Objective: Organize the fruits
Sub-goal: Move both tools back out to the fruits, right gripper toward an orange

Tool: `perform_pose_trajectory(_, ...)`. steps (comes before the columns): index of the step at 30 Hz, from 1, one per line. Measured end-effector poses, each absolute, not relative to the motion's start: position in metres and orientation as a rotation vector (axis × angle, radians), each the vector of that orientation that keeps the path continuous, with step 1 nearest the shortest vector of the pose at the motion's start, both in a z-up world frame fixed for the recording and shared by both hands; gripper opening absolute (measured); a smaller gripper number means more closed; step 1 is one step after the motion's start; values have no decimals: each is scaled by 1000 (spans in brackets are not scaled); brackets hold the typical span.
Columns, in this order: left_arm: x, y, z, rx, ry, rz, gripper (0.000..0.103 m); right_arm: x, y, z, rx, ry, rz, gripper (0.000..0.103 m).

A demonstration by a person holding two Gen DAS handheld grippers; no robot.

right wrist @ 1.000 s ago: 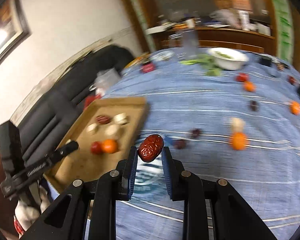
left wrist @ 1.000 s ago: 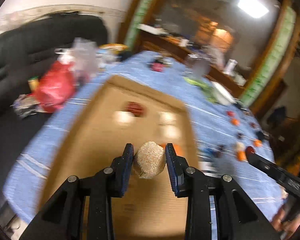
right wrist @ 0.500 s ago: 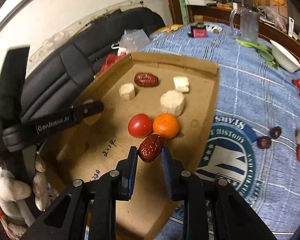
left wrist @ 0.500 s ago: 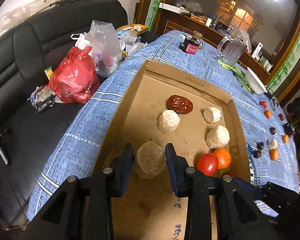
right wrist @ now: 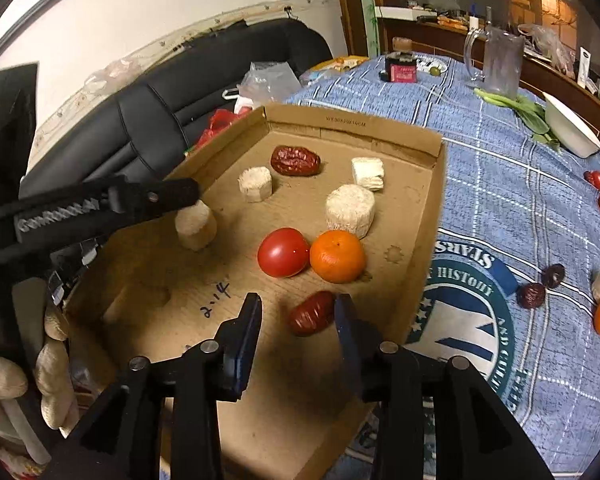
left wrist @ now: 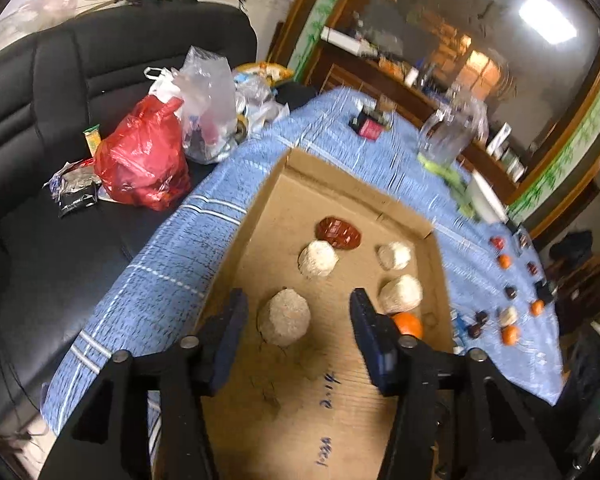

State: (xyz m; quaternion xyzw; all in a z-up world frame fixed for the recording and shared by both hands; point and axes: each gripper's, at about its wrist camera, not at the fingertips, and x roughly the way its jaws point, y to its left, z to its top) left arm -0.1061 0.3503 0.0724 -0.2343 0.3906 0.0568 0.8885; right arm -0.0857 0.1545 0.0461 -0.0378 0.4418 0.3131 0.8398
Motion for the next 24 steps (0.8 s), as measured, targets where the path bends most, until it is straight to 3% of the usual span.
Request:
perform_pose_trajectory(7, -139, 331, 91, -492, 767, 186, 83, -102, 80, 58, 163, 892, 587, 51)
perform_pose_trajectory(24, -158, 193, 123, -333, 720, -137, 84, -142, -64, 76, 340, 801, 274, 59)
